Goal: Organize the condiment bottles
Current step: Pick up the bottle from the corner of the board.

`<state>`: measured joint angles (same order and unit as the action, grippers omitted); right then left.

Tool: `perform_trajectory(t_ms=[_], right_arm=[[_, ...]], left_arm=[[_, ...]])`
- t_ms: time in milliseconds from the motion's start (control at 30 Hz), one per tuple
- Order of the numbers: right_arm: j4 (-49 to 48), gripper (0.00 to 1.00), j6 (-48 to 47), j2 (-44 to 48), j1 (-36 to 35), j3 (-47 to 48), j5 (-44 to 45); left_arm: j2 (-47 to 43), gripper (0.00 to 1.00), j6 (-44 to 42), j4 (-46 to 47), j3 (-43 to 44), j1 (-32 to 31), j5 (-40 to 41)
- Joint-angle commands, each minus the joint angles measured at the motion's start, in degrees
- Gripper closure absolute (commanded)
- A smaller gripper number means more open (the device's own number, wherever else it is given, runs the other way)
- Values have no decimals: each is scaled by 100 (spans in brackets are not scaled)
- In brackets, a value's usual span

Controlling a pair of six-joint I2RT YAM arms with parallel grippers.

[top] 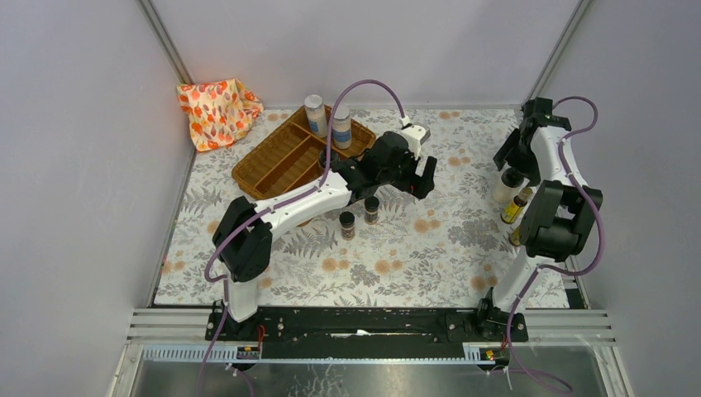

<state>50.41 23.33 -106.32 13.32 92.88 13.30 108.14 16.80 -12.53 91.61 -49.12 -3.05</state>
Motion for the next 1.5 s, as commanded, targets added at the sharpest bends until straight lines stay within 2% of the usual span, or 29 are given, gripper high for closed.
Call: perform_trajectory(t_ms=[0, 233, 333, 400, 600, 700, 1200, 1467], right_arm=[[-121, 11, -26, -121, 88, -7, -218], [-193, 22, -38, -310, 160, 101, -382], [-221, 31, -39, -381, 179, 136, -445], [-226, 47, -37, -426, 188, 172, -468], [-204, 79, -39, -490, 197, 262, -477], [-172, 100, -39, -502, 197, 336, -476], [-136, 100, -31, -418, 167, 761, -1000], [-71, 100, -57, -454, -120, 1152, -995]], left_arm=[[-113, 1, -80, 111, -39, 15, 120], [-47, 1, -122, 41, 23, 18, 162], [-9, 1, -154, 11, 51, 18, 173], [9, 1, -166, -17, 73, 19, 181], [43, 1, -181, -39, 102, 47, 191], [54, 1, -186, -57, 135, 55, 191], [-42, 1, -195, -100, 131, 77, 287], [-178, 1, -151, -135, 98, 102, 549]])
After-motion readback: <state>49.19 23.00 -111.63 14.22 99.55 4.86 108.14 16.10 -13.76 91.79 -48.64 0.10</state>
